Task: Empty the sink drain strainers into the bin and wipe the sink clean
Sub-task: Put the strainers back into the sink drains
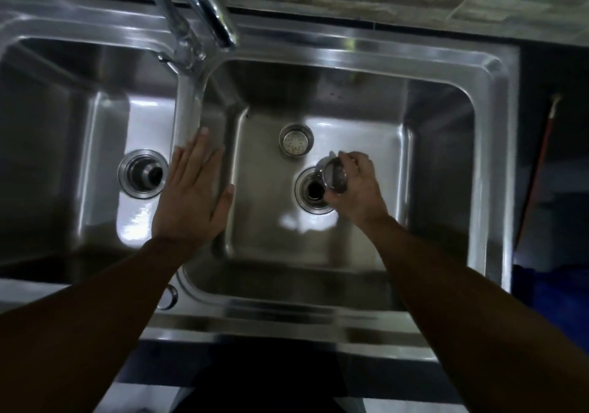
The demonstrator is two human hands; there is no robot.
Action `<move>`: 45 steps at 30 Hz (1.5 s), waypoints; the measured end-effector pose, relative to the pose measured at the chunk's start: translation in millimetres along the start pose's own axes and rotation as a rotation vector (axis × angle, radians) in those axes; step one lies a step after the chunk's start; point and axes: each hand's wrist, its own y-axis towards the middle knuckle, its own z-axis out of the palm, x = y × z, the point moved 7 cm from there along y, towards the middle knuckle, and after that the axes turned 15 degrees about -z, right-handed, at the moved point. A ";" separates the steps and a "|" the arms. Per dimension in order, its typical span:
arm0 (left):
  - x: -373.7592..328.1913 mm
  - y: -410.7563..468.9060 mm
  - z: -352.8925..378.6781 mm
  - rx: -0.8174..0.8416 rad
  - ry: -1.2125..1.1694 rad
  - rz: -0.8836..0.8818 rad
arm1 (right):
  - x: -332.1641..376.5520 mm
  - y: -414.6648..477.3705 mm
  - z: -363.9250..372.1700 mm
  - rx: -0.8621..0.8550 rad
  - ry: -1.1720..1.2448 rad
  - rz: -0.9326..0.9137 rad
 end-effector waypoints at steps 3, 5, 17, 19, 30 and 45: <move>2.9 -0.6 0.6 -0.014 -0.015 -0.042 | 13.5 -17.2 15.6 0.013 0.038 -0.019; 4.4 -1.0 2.0 -0.016 -0.013 -0.056 | 17.9 -23.1 23.8 0.014 0.032 -0.031; 11.3 0.1 11.8 0.007 0.051 -0.059 | 22.0 -23.9 49.1 0.107 0.031 0.031; 12.2 0.4 13.3 0.003 0.057 -0.057 | 20.8 -25.0 52.7 0.125 0.041 0.037; 14.5 1.5 15.6 -0.032 0.065 -0.044 | 12.8 -29.7 60.3 0.097 0.035 0.022; 10.8 1.3 11.6 -0.014 0.068 -0.055 | 40.8 10.1 43.9 -0.015 0.024 0.056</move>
